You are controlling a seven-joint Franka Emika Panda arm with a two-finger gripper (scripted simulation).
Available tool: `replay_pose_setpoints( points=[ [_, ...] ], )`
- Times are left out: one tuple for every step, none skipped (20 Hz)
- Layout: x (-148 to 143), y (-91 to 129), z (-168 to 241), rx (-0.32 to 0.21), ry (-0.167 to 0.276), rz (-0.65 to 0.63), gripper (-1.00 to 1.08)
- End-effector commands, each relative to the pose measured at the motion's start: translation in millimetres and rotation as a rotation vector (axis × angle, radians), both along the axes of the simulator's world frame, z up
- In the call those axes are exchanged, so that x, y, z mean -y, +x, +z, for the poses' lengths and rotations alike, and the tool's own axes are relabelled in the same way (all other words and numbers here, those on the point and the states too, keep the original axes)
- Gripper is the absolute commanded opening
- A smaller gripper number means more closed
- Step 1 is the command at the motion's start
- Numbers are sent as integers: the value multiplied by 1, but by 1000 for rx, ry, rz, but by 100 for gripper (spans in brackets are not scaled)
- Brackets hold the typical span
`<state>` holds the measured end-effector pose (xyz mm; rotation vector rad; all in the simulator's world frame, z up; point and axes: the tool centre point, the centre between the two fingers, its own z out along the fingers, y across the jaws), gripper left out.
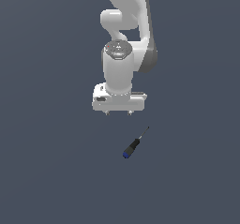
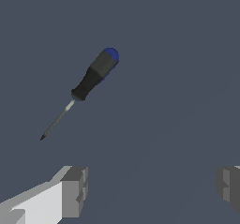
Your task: Pick up the object and move it to a goal position.
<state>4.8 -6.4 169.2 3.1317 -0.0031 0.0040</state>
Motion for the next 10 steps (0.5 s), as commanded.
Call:
replay_pose_setpoints(
  points=[
    [0,0,0,0,0,0,100],
    [-1,0,0,0,0,2,100],
    [-3,1,0,2,1,7,100],
    [-7,2,0,3,3,15,100],
    [-12,3,0,6,5,26,100],
    [-19,5,1,9,8,40,100],
    [-25,6,1,12,11,53,100],
    [-30,7,1,14,13,63,100],
    [-33,8,1,16,15,68,100],
    [-34,8,1,16,15,71,100]
  ],
)
